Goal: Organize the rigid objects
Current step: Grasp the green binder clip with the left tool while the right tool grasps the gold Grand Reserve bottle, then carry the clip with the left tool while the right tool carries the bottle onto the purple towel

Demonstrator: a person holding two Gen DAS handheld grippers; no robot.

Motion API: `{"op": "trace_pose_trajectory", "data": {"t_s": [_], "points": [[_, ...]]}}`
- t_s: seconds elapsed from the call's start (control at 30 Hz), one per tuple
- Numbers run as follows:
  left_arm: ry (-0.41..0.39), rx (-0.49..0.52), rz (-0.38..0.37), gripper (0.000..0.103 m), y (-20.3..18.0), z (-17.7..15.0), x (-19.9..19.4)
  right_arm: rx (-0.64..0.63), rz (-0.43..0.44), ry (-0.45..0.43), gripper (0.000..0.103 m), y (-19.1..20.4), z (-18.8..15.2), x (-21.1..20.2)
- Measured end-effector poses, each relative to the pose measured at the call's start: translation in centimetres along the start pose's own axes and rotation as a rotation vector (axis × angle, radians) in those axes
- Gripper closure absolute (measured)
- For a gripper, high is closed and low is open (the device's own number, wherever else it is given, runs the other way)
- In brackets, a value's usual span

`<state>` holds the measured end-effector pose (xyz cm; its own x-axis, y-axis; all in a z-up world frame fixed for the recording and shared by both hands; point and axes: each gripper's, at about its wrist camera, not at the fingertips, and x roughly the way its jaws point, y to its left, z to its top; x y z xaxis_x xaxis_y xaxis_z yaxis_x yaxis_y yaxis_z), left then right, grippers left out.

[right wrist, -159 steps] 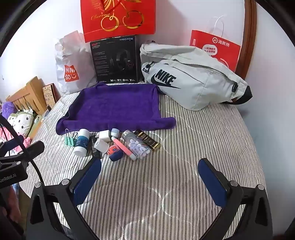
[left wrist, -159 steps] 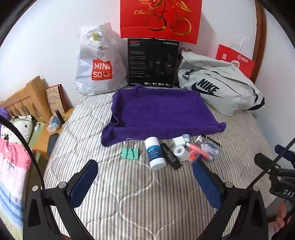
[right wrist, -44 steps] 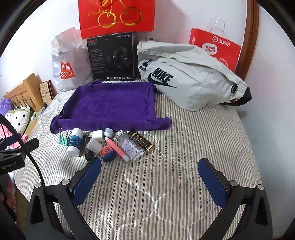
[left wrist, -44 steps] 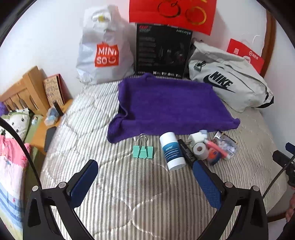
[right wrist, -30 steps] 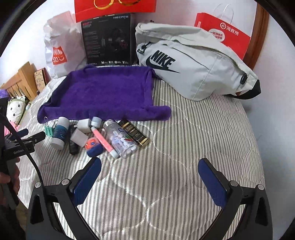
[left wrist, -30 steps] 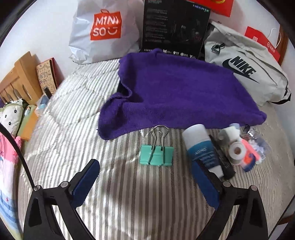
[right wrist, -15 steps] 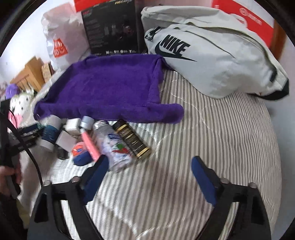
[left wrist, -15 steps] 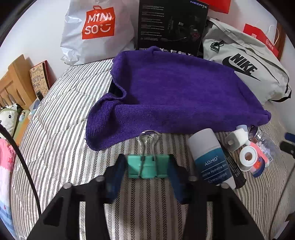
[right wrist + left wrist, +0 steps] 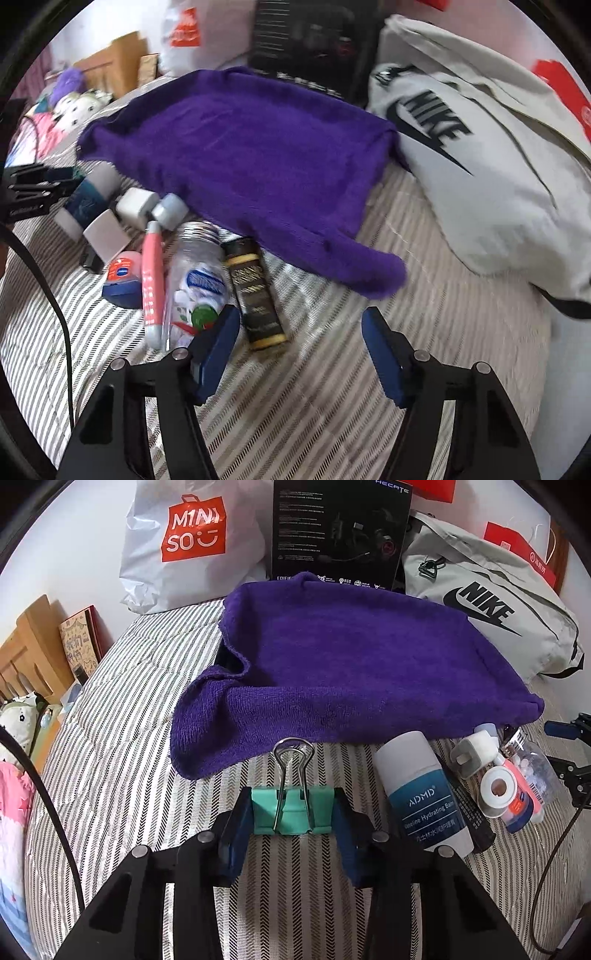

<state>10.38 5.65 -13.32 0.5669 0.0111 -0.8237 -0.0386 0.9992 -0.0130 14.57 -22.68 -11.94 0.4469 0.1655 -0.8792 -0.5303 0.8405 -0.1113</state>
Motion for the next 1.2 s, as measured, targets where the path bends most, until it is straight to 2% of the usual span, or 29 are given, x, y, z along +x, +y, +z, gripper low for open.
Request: {"op": "trace_pose_trajectory", "data": {"t_s": [0.13,0.23,0.3,0.37,0.47,0.57,0.63,0.77,0.93,1.1,1.2], "points": [[0.004,-0.004,-0.008,0.064,0.1,0.0,0.0,-0.045,0.033,0.016,0.042,0.8,0.6,1.2],[0.007,-0.009,-0.009,0.064,0.0,0.0,0.1,-0.065,0.038,-0.001,0.052,1.4,1.1,1.7],[0.009,-0.009,-0.007,0.064,0.1,0.0,0.1,-0.06,0.065,-0.007,0.068,1.5,1.4,2.1],[0.009,-0.01,-0.007,0.064,0.1,0.0,0.1,-0.033,0.11,0.0,0.076,1.6,1.4,2.1],[0.007,-0.012,-0.007,0.064,0.1,0.0,0.1,0.062,0.088,0.03,0.076,1.3,0.9,1.9],[0.005,-0.011,-0.001,0.064,0.0,0.0,0.1,0.229,0.079,0.077,0.076,0.6,-0.8,0.9],[0.003,-0.012,0.002,0.064,0.0,-0.1,0.1,0.279,0.075,0.094,0.076,0.9,-1.6,0.4],[0.001,-0.012,0.001,0.064,0.0,-0.1,0.0,0.192,-0.003,0.092,0.076,3.3,-2.4,-0.4],[0.015,-0.012,-0.001,0.064,0.0,0.0,0.0,0.219,0.05,0.1,0.076,2.2,-1.8,-0.1],[-0.007,-0.017,0.001,0.064,0.0,-0.2,0.0,0.176,0.023,0.111,0.08,2.9,-1.9,-0.2],[-0.015,-0.022,-0.005,0.064,0.1,-0.3,-0.1,0.213,0.046,0.109,0.08,2.4,-2.2,-0.2]]}}
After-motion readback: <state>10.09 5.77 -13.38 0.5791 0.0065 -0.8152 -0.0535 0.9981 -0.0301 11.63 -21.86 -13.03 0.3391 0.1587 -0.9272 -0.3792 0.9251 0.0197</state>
